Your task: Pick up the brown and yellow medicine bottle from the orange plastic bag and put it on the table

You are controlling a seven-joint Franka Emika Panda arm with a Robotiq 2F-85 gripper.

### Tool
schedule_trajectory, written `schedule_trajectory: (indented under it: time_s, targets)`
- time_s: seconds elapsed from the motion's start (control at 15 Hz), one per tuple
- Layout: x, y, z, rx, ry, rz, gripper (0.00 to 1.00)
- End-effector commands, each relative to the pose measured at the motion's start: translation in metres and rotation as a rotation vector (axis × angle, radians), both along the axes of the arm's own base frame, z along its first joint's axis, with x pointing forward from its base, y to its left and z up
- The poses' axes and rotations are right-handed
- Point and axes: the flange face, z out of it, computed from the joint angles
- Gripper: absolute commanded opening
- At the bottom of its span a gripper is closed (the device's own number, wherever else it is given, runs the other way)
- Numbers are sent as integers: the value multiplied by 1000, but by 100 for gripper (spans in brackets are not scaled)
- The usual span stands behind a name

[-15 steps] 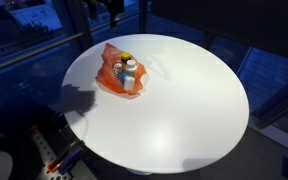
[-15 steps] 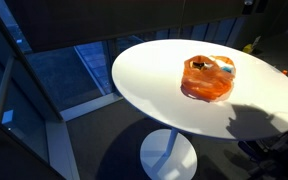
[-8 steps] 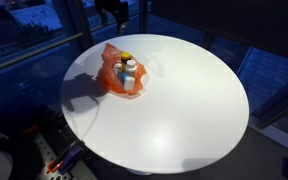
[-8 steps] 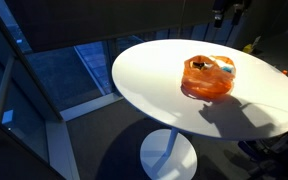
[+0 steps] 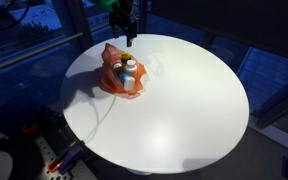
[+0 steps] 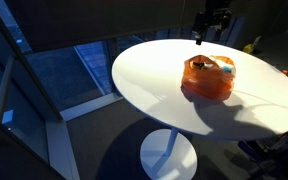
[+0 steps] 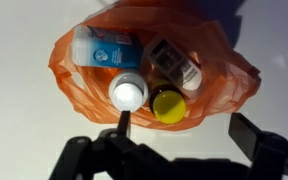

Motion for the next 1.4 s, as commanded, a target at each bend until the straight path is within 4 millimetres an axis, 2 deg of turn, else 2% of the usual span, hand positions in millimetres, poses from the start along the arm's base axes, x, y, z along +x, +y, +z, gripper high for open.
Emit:
schedule_trajectory:
  time_s: [0.0,0.53,1.13,1.2,1.27,1.33]
  targets:
    - [19,-3,-14,-29,-1,-31,100]
    - [29,-6,-50,-43,44,-46,100]
    - [19,4,-60,-81,63,-38,100]
    - [19,5,-61,-85,65,-36,90]
    - [19,6,-62,-89,65,-37,74]
    - [19,6,-64,-91,68,-37,66]
